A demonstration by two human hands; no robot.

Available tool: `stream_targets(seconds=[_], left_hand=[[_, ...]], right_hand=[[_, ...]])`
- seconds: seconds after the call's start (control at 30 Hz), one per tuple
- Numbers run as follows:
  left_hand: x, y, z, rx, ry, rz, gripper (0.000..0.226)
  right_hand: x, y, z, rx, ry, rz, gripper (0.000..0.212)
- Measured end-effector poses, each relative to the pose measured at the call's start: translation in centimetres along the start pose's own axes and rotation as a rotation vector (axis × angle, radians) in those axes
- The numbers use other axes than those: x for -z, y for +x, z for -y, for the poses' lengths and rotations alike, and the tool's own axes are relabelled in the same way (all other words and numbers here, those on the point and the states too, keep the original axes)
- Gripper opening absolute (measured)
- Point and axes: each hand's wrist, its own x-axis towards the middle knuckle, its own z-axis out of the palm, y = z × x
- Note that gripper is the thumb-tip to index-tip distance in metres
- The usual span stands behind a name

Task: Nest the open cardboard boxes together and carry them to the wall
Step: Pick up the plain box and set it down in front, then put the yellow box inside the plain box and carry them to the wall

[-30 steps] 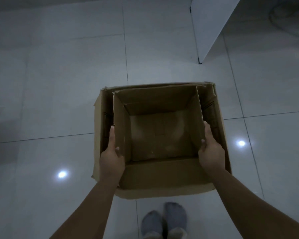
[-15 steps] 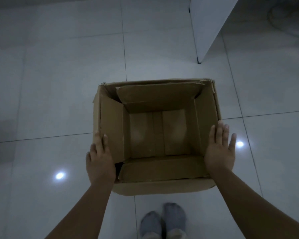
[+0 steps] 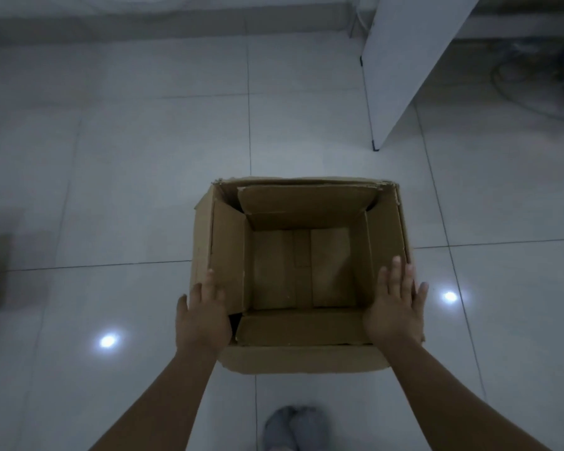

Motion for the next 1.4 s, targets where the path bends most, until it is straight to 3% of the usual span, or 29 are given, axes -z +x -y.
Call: stream_targets(seconds=[0.2, 0.37, 0.5, 0.57, 0.7, 0.87, 1.0, 1.3, 1.4], left_hand=[[5.9, -6.7, 1.4, -0.031, -0.267, 0.004, 0.037], [11.6, -13.8, 5.8, -0.010, -0.446, -0.046, 0.034], [14.8, -19.0, 11.9, 0.016, -0.483, -0.107, 0.035], [14.9, -24.0, 21.4, 0.094, -0.532, -0.161, 0.034], [16.7, -24.8, 24.1, 0.108, -0.543, -0.194, 0.033], [14.3, -28.8, 39.9, 0.151, -0.471, -0.285, 0.032], [12.0, -30.4, 50.3, 0.180, -0.426, -0.207, 0.031], [10.0, -22.6, 69.3, 0.202, -0.342, -0.122, 0.033], [9.7, -19.4, 75.2, 0.172, -0.333, -0.072, 0.031]], right_hand=[[6.8, -7.2, 4.2, 0.124, 0.188, 0.034, 0.064], [14.6, -15.3, 9.4, 0.268, 0.315, -0.152, 0.045], [19.3, -21.9, 15.6, 0.411, 0.292, -0.169, 0.042], [21.0, -29.8, 23.7, 0.538, 0.225, -0.102, 0.039], [21.8, -31.2, 27.0, 0.537, 0.237, -0.051, 0.041], [21.7, -38.3, 40.1, 0.602, 0.268, -0.064, 0.037], [20.5, -41.5, 49.1, 0.590, 0.211, 0.058, 0.037], [18.2, -40.5, 69.8, 0.574, 0.208, 0.051, 0.039], [18.0, -39.3, 76.5, 0.556, 0.195, 0.130, 0.039]])
